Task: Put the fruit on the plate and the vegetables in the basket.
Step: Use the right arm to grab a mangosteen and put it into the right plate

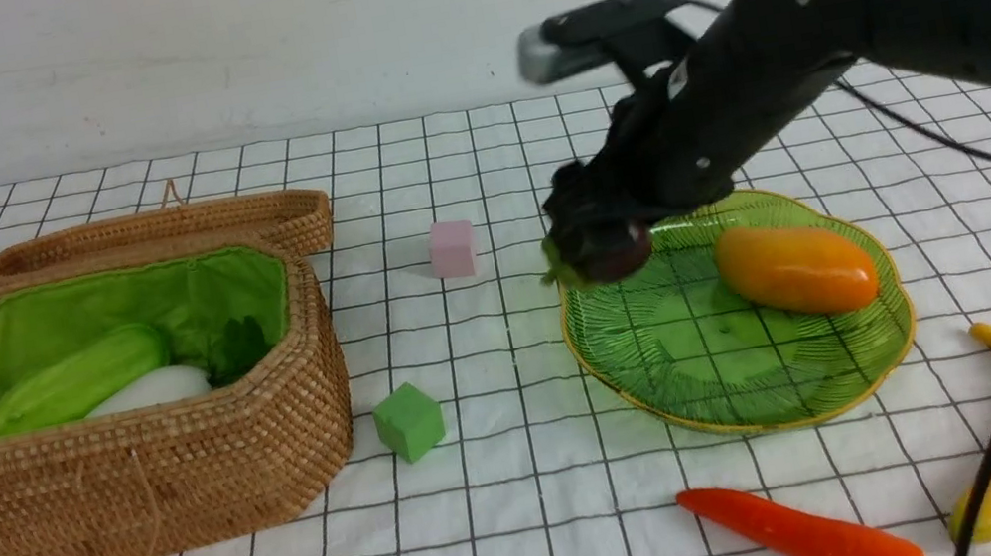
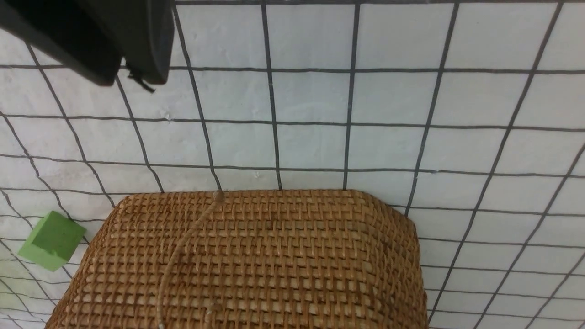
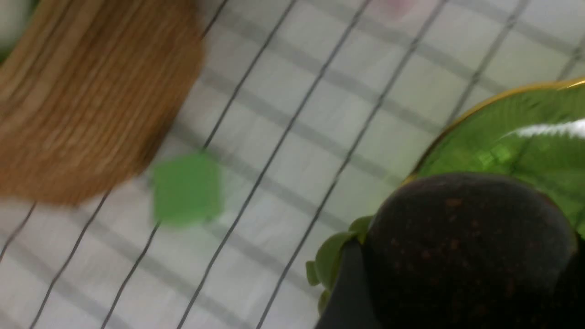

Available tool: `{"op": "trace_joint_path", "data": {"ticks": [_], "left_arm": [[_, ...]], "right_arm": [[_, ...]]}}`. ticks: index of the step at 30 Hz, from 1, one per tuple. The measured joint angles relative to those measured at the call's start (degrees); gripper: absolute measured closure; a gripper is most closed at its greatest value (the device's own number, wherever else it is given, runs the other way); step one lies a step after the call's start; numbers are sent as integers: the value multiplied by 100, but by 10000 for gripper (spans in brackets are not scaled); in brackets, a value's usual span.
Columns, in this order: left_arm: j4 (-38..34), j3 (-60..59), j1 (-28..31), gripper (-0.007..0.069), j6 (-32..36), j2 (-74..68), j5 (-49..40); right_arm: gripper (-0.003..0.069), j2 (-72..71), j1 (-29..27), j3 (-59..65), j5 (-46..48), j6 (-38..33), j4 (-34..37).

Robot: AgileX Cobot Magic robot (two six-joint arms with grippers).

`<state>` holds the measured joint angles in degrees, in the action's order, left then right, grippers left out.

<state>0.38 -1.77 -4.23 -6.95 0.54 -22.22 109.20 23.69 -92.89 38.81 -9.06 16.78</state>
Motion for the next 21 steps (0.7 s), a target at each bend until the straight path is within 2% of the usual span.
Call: {"op": "trace_joint_path", "data": {"ticks": [6,14,15,19,21], "left_arm": [[0,0,0,529,0,0,0],[0,0,0,526,0,0,0],[0,0,0,526,0,0,0],[0,0,0,524,0,0,0],[0,0,0,523,0,0,0]], "right_arm": [[124,802,-640,-6,-787,561,614],[118,1091,-703,-6,-902,576,670],[110,1091,-703,-11,-896,576,686],[-10,1073,-728,-167,-450,576,564],[-20,1015,-749,-227,-184,576,453]]}}
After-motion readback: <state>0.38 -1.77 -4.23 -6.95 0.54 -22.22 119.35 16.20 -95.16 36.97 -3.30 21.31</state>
